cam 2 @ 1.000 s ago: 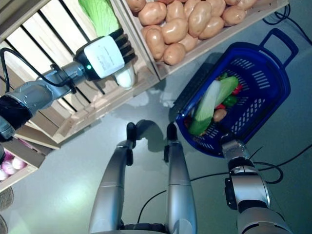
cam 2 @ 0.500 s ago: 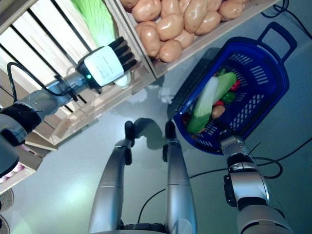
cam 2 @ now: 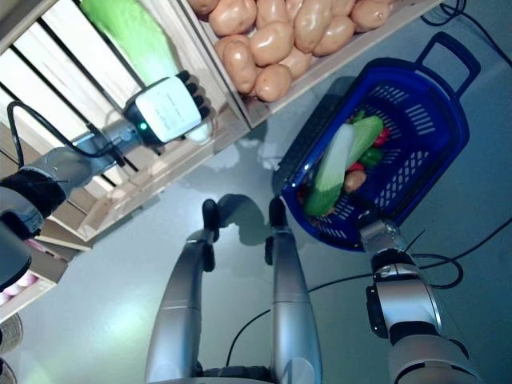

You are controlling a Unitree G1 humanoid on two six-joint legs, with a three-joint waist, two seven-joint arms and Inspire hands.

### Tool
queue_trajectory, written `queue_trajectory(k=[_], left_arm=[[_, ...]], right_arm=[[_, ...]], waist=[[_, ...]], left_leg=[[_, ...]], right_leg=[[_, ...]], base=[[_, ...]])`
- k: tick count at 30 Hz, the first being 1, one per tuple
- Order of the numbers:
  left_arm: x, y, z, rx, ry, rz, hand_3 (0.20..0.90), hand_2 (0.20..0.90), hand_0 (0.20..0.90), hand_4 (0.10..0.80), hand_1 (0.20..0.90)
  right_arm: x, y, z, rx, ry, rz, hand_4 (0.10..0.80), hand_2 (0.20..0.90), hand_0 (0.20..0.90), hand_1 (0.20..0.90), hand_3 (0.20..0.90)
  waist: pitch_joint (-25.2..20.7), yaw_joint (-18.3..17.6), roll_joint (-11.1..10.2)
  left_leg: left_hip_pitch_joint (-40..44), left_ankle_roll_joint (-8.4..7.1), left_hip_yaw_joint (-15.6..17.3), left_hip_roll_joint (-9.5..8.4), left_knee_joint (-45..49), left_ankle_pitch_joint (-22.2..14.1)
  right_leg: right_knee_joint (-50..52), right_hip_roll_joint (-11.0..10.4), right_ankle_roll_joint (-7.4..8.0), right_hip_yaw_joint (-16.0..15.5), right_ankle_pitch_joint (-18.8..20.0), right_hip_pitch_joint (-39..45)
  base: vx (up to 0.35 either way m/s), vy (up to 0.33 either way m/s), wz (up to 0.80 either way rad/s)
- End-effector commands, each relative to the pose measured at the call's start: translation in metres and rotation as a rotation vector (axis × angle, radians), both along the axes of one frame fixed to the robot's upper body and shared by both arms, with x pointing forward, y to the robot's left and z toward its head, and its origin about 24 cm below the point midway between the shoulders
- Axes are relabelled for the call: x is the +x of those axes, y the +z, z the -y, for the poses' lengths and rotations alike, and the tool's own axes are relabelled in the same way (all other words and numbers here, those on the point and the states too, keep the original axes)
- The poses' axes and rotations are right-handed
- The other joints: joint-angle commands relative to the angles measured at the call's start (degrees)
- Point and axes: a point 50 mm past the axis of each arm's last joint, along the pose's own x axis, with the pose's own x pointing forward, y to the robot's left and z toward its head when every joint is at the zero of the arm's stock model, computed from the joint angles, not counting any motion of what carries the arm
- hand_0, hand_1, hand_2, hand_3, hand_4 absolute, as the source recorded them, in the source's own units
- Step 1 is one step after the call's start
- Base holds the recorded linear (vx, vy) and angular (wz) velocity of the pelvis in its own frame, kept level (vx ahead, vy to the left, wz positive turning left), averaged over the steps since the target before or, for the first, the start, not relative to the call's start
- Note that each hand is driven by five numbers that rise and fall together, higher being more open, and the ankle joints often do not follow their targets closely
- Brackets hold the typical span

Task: Put vegetables into the basket

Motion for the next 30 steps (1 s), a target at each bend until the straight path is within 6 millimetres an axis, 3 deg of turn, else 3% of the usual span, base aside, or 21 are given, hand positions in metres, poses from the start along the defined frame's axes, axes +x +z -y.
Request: queue_trajectory(k=[1,5,11,18,24,30], left_arm=[[-0.003,0.049,0.014,-0.184,-0.113,0.172,0.300,0.300,0.300,0.400,0.300],[-0.006,0.054,0.007,-0.264,-0.125,0.224,0.300,0.300,0.300,0.400,0.300],[-0.014,0.053,0.000,-0.352,-0.236,0.263,0.300,0.300,0.300,0.400,0.300],[-0.025,0.048,-0.014,-0.640,-0.350,0.357,0.300,0.300,0.300,0.400,0.300],[-0.040,0.017,-0.020,-0.927,-0.465,0.336,0.300,0.300,0.300,0.400,0.300],[-0.081,-0.017,-0.018,-1.396,-0.645,0.347,0.300,0.300,0.300,0.400,0.300]], right_arm=[[-0.017,0.004,0.032,-0.105,-0.097,-0.078,0.800,0.900,0.900,0.900,0.900],[-0.016,0.007,0.034,-0.106,-0.098,-0.058,0.800,0.900,0.900,0.900,0.900],[-0.020,-0.006,0.026,-0.075,-0.091,-0.095,0.800,0.900,0.900,0.900,0.900],[-0.030,-0.026,0.017,-0.062,-0.098,-0.160,0.800,0.900,0.900,0.900,0.900],[-0.042,-0.048,-0.003,-0.068,-0.092,-0.169,0.800,0.900,0.900,0.900,0.900],[-0.084,-0.086,-0.020,-0.136,-0.064,-0.256,0.800,0.900,0.900,0.900,0.900]], waist=[[-0.2,-0.5,1.6],[-0.2,-0.2,1.0],[-0.2,0.4,-0.1],[-0.3,1.7,-1.2],[-4.2,3.5,-2.2],[-8.7,5.4,-3.1]], left_leg=[[1.7,1.44,3.1,-0.50,-2.2,-0.8],[3.1,1.34,2.8,-0.31,-2.4,-0.8],[8.5,0.89,2.0,-0.35,-5.8,0.7],[18.9,0.06,-0.2,-0.81,-15.3,4.5],[26.6,-0.15,-2.0,-1.32,-23.0,6.2],[34.5,0.09,-4.3,-1.76,-28.8,6.7]], right_leg=[[-6.2,1.2,-2.02,-4.7,5.5,4.3],[-6.1,1.4,-2.17,-5.0,5.0,5.8],[-9.5,1.5,-2.06,-5.3,5.6,11.3],[-18.1,1.0,-1.99,-5.9,7.5,22.5],[-24.3,-0.7,-1.52,-7.6,8.1,30.3],[-31.4,-1.4,-1.16,-8.7,9.6,39.3]], base=[[0.000,0.000,0.00],[0.000,0.000,0.00],[-0.001,-0.011,0.00],[0.019,-0.025,0.04],[0.048,-0.032,0.08],[0.096,0.005,0.11]])
